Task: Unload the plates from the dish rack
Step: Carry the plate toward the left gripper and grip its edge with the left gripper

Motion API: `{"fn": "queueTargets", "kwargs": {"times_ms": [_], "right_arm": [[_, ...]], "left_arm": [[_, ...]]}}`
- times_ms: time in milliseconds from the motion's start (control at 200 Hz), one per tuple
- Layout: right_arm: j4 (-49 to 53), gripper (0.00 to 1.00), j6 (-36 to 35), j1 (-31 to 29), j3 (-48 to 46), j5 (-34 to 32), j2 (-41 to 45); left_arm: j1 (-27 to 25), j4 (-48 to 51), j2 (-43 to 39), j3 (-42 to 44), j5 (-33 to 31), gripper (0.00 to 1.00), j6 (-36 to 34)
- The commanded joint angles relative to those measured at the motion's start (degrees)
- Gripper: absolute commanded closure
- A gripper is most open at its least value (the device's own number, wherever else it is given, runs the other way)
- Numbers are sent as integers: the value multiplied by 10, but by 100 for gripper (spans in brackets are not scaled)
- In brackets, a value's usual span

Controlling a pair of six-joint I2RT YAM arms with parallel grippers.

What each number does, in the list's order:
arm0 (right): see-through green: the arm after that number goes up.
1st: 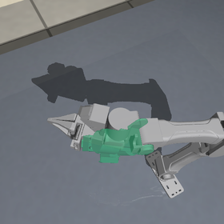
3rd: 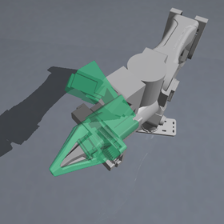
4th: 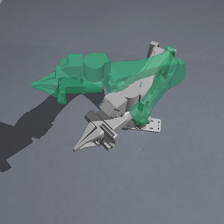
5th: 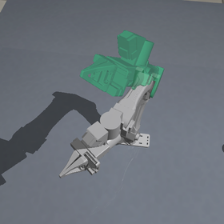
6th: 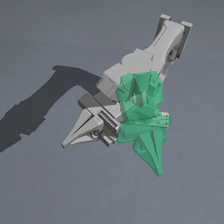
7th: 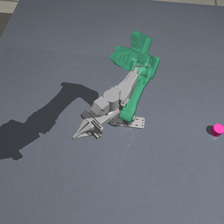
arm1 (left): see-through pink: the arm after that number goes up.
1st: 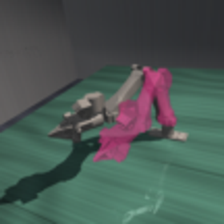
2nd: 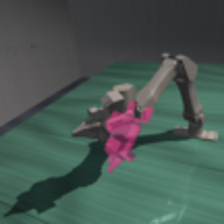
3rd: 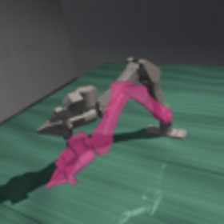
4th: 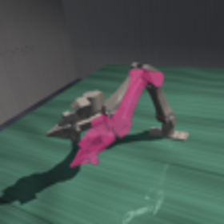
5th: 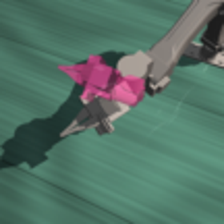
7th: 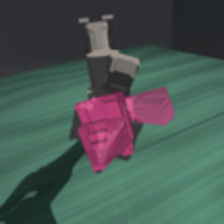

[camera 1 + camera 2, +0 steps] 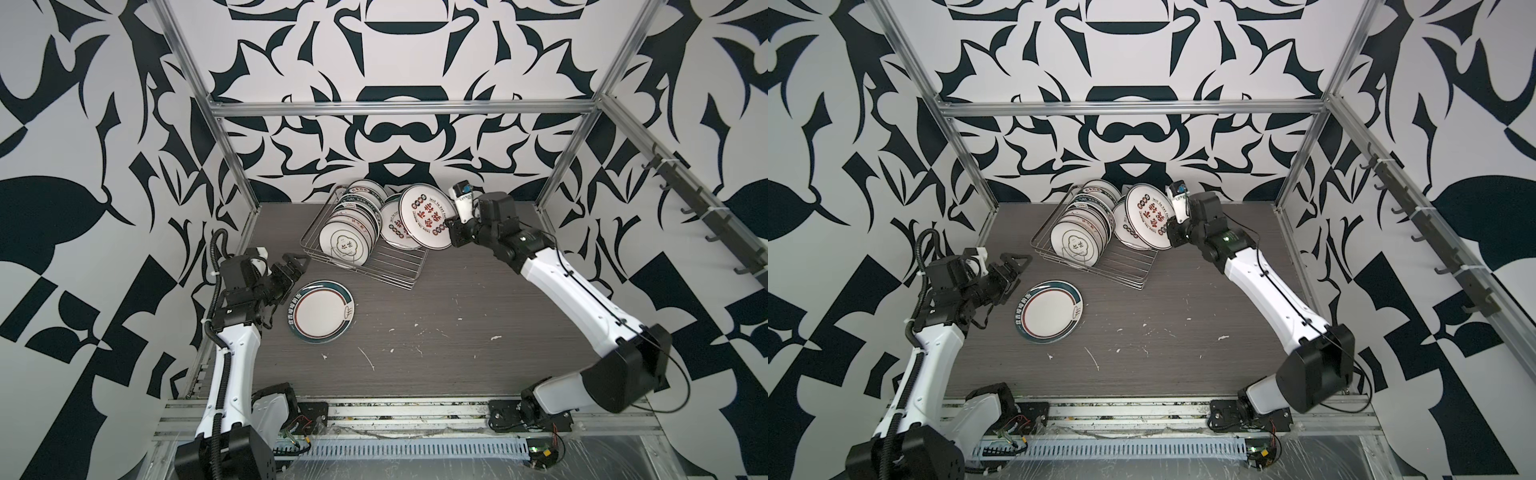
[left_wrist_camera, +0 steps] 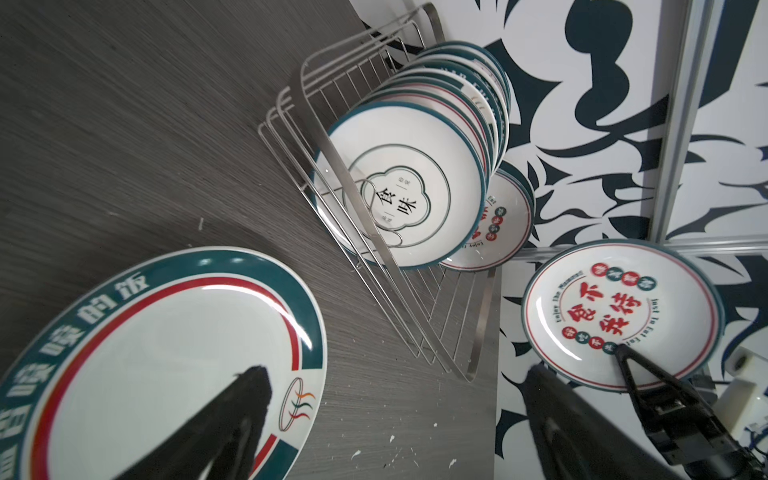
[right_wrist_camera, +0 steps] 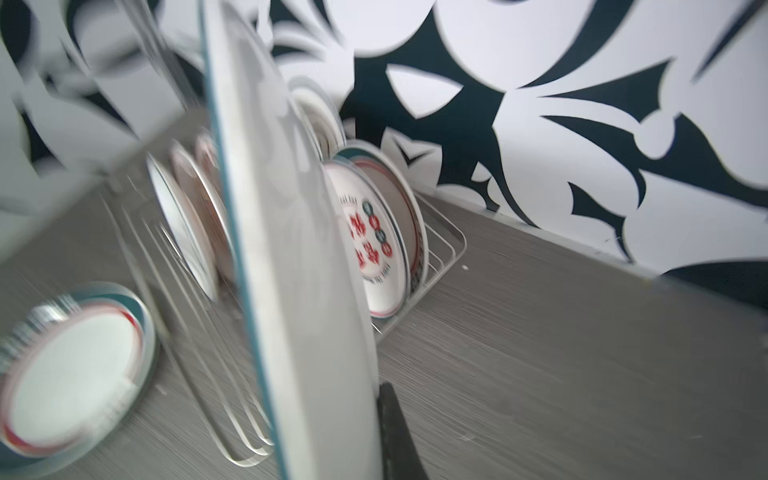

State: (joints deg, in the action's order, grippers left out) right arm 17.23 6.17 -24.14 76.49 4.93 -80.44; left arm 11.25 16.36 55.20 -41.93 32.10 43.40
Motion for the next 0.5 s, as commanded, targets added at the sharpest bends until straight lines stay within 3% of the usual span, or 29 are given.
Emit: {"fn": "queueTargets", "kwargs": {"times_ms": [0,105,200,495], "right_arm": [[-182,100,230,0,-56,16,47],[-294,100,397,-2,-145,47,57],[-356,100,496,-12,-187,57,49],[-468,100,658,-69,-207,124,-31]], "left_arm": [[-29,-45,9,10,7,1,14],[-59,-79,17,21,3,1,27],[-89,-100,27,24,-5,1,33],[-137,-153,48,41,-5,1,49]]}}
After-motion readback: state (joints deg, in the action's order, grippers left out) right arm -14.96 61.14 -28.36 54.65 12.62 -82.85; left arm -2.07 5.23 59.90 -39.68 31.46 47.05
